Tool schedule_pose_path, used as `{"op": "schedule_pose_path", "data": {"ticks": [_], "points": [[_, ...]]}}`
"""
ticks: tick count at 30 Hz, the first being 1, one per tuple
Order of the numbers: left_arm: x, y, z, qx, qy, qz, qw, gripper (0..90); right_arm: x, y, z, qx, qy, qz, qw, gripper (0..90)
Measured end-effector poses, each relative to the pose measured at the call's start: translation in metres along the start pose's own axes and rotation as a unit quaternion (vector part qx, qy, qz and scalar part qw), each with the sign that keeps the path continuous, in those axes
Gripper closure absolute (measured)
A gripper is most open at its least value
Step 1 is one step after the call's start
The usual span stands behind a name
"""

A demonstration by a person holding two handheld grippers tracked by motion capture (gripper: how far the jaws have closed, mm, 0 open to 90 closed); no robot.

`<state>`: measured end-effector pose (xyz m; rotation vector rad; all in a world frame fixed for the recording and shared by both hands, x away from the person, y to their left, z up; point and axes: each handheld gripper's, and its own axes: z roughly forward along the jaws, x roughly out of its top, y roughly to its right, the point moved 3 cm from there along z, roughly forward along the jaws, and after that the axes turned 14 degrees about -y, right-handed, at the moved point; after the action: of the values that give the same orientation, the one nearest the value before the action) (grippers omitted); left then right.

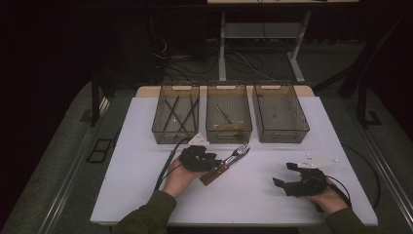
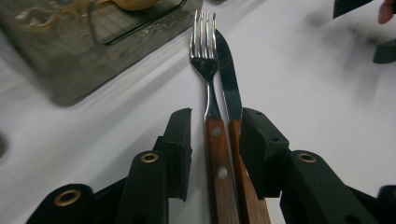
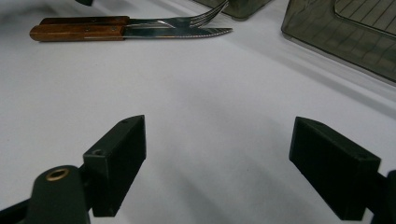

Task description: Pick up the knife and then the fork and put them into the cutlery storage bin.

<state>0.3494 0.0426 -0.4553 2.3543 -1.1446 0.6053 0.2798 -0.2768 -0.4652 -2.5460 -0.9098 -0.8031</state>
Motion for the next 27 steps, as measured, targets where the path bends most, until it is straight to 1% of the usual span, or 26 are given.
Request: {"op": "schedule_pose_path", "data": {"ticks": [3,4,5,8,11,12,13,14,15,16,18,19,20,21,22,23,24,27], "points": [[0.005,0.001,0.008,0.003,-0.005,0.002,1.0000,66.6,0.000,0.000,-0.001,0.001,0.001,0.000,1.0000,18.3],[0.006,0.001,0.010,0.004,-0.009,0.007,0.9999,67.2,0.000,0.000,-0.001,0.000,0.001,0.000,1.0000,18.3],[0.007,0.003,0.012,0.004,-0.011,0.003,0.9999,67.5,0.000,0.000,-0.001,0.000,0.002,0.001,1.0000,18.3],[0.008,0.004,0.016,0.011,-0.016,0.005,0.9998,69.8,0.000,0.000,-0.001,-0.001,0.001,0.000,1.0000,18.3],[0.008,0.006,0.021,0.017,-0.024,0.015,0.9995,71.3,0.000,0.000,-0.001,-0.003,0.000,-0.002,1.0000,18.3],[0.008,0.006,0.021,0.021,-0.024,0.014,0.9994,72.8,0.000,0.000,-0.001,-0.003,-0.001,-0.003,1.0000,18.3],[0.008,0.006,0.021,0.029,-0.030,0.021,0.9989,73.0,0.000,0.000,-0.001,-0.003,-0.001,-0.003,1.0000,18.3],[0.007,0.006,0.022,0.032,-0.033,0.018,0.9988,73.1,0.000,0.000,-0.001,-0.003,-0.001,-0.004,1.0000,18.3],[0.007,0.005,0.022,0.033,-0.033,0.022,0.9987,73.0,0.000,0.000,-0.001,-0.004,-0.001,-0.004,1.0000,18.3],[0.006,0.005,0.022,0.033,-0.033,0.020,0.9987,72.7,0.000,0.000,-0.001,-0.003,-0.001,-0.004,1.0000,18.3],[0.006,0.005,0.023,0.038,-0.032,0.025,0.9985,71.5,0.000,0.000,-0.001,-0.004,-0.001,-0.003,1.0000,18.2],[0.006,0.006,0.024,0.038,-0.035,0.022,0.9984,71.3,0.000,0.000,-0.001,-0.004,-0.001,-0.003,1.0000,18.3],[0.005,0.006,0.025,0.043,-0.039,0.033,0.9978,71.2,0.000,0.000,-0.001,-0.004,-0.001,-0.003,1.0000,18.3],[0.005,0.007,0.025,0.047,-0.039,0.033,0.9976,71.3,0.000,0.000,-0.002,-0.004,0.000,-0.003,1.0000,18.3],[0.005,0.008,0.025,0.054,-0.043,0.042,0.9967,71.4,0.000,0.000,-0.002,-0.004,0.000,-0.004,1.0000,18.3],[0.005,0.009,0.025,0.059,-0.044,0.046,0.9963,71.8,0.000,0.000,-0.002,-0.004,0.001,-0.005,1.0000,18.3],[0.005,0.009,0.025,0.061,-0.044,0.048,0.9960,72.3,0.000,0.000,-0.001,-0.004,0.001,-0.004,1.0000,18.3],[0.003,0.011,0.027,0.068,-0.038,0.044,0.9960,72.7,0.000,0.000,-0.001,-0.004,0.000,-0.003,1.0000,18.3]]}}
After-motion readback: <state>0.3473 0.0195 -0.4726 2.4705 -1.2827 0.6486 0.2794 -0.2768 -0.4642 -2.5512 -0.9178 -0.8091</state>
